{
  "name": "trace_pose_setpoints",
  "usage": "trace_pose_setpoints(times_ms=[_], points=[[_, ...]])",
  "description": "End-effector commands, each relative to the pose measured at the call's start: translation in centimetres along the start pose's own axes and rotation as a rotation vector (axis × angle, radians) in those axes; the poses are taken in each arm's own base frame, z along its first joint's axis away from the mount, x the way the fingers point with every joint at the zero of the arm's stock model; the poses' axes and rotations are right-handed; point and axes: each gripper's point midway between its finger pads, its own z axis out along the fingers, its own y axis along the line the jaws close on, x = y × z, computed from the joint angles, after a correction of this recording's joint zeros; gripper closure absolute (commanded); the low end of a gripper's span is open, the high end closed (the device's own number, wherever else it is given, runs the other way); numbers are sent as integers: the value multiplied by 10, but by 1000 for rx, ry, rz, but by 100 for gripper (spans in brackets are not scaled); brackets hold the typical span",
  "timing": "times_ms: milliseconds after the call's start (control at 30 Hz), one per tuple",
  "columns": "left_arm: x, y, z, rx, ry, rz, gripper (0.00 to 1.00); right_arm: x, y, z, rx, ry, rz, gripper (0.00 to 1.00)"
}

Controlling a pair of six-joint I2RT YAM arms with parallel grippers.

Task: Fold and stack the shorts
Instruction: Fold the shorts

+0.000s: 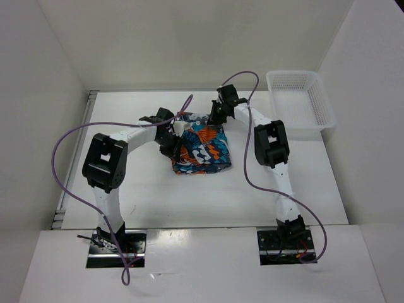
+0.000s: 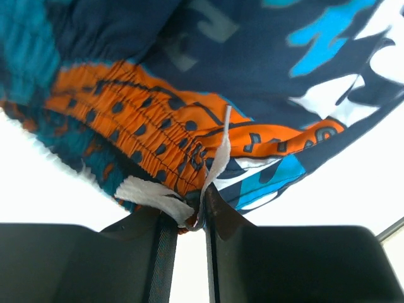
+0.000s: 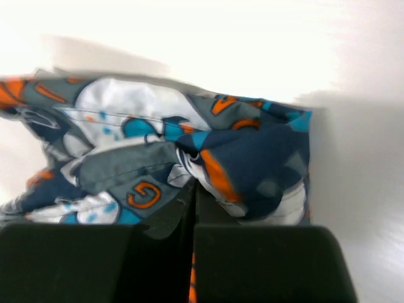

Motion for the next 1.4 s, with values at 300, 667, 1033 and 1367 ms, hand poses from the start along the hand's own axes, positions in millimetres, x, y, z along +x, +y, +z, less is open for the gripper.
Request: trace_pose_setpoints(times_ms=[300,667,1033,1367], points=[[23,3,-16,-48,47,-17,72,-59,-25,-8,124,-120,121,100],[-26,-1,-46,-79,-95,36,49,-109,30,-113,79,-286,-12,97],[-101,-4,-150,-125,-431,92,26,-79,2,-242,331,-422,-112,25],[-71,146,-264,-335,-675,-185,25,-12,-62,-291,337,-326,3,0]])
